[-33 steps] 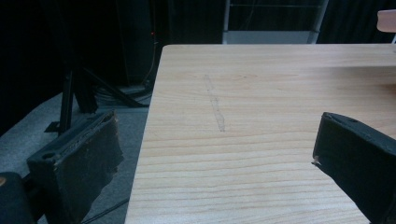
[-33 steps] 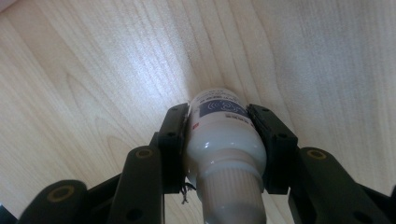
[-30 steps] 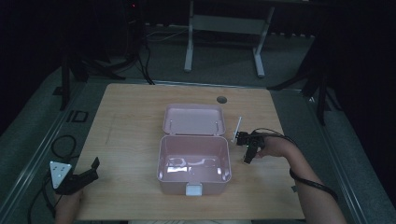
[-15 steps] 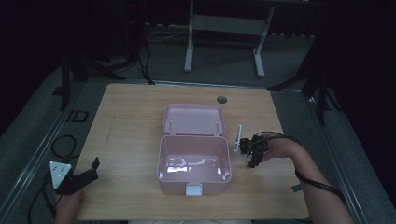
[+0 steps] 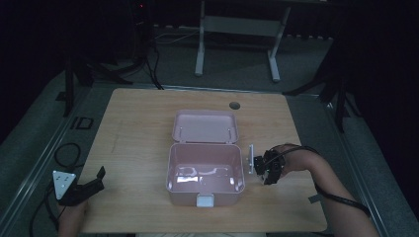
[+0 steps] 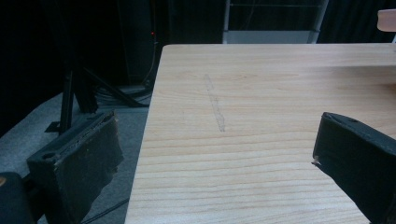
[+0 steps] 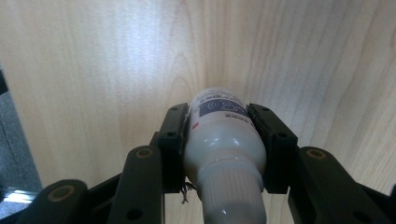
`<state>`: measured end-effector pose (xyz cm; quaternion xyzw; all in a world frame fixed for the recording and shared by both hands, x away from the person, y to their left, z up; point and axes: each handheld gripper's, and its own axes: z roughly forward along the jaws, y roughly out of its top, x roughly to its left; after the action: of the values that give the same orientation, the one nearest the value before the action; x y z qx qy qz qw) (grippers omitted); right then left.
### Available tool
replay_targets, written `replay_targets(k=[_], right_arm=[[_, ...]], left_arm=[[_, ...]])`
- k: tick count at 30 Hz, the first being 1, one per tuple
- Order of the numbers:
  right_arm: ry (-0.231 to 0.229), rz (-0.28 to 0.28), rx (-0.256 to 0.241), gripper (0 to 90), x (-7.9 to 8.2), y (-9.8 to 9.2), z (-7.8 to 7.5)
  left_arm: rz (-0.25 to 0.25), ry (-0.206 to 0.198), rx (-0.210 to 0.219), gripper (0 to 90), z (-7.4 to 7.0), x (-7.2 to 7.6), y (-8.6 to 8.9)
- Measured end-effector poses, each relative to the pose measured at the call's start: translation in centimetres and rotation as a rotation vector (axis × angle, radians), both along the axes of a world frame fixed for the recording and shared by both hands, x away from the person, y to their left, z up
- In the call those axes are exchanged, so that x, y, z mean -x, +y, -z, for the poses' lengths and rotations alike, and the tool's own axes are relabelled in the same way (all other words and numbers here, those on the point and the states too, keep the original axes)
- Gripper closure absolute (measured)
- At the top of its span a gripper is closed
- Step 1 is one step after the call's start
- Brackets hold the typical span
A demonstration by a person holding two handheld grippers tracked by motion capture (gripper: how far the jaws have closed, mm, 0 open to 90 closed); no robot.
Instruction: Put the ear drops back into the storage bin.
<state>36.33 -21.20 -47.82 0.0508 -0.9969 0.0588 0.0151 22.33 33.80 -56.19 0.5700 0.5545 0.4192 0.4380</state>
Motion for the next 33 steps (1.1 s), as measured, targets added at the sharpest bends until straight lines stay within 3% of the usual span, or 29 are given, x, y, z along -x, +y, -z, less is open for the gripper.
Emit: replay_targets(k=[3, 6, 15, 33], right_arm=[[0.005, 0.0, 0.004, 59.9, 0.2, 0.2, -0.1], [0.029, 0.054, 0.004, 59.8, 0.1, 0.3, -0.3], [0.033, 0.092, 0.006, 59.8, 0.6, 0.6, -2.0], [-0.004, 0.072, -0.011, 59.9, 2.1, 2.3, -5.7]], left_arm=[[0.0, 0.001, 0.0, 1.4, 0.0, 0.0, 0.0], [-0.002, 0.002, 0.001, 1.4, 0.0, 0.0, 0.0], [-0.002, 0.002, 0.0, 1.4, 0.0, 0.0, 0.0], [-0.002, 0.004, -0.003, 1.4, 0.0, 0.0, 0.0]])
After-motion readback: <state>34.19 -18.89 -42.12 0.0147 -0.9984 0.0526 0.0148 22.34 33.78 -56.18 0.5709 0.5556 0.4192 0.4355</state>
